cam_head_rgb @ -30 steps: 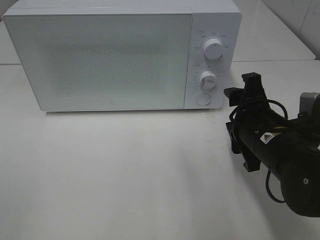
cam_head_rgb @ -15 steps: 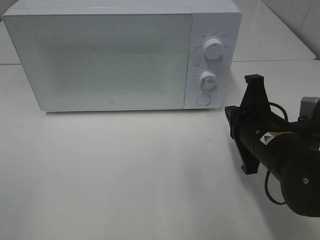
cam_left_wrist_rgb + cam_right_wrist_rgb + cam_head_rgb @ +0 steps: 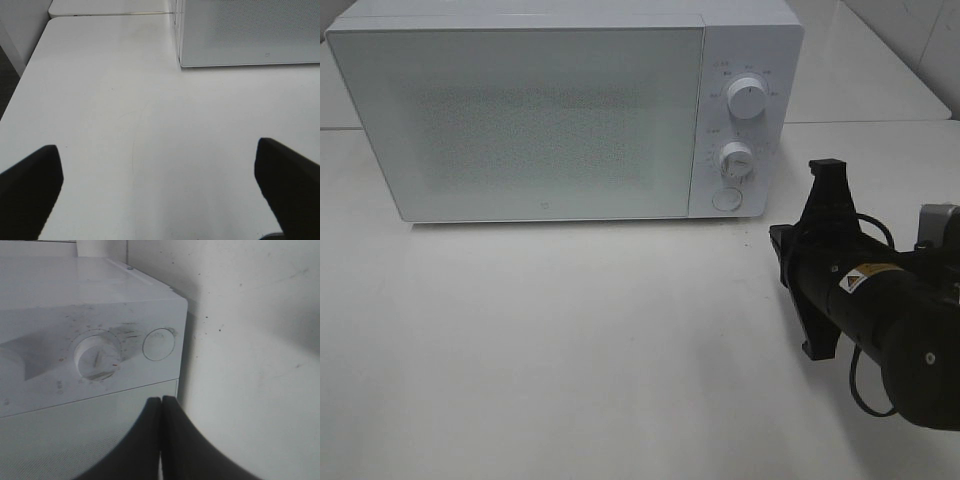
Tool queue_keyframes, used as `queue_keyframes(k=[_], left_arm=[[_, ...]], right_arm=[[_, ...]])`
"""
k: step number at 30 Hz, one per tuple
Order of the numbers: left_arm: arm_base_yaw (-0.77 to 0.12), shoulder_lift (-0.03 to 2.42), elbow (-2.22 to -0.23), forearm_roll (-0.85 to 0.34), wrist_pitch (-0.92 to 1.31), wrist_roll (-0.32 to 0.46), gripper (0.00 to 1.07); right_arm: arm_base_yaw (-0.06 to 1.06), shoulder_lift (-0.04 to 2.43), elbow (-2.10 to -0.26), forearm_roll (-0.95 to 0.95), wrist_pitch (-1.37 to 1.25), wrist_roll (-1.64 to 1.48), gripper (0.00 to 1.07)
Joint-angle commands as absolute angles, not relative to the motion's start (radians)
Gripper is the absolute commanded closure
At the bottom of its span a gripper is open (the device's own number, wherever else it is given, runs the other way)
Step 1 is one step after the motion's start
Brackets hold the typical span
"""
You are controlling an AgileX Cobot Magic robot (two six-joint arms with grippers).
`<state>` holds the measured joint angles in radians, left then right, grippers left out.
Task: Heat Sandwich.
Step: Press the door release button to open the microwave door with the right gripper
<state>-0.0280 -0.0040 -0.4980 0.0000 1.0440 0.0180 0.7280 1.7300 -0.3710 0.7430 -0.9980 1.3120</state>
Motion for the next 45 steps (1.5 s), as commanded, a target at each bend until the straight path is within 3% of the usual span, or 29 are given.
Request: queue_keyframes(k=[1,45], left_arm=[[-0.022,-0.031,-0.495,-0.008,1.029,0.017,0.05],[-0.022,-0.031,-0.495,-0.008,1.029,0.017,0.05]], right_arm=[[0.694,1.737,-0.397,0.724,-0.960,1.308,1.07],[0.488,2.087,-0.840,0.584,-0.795,1.306,1.07]])
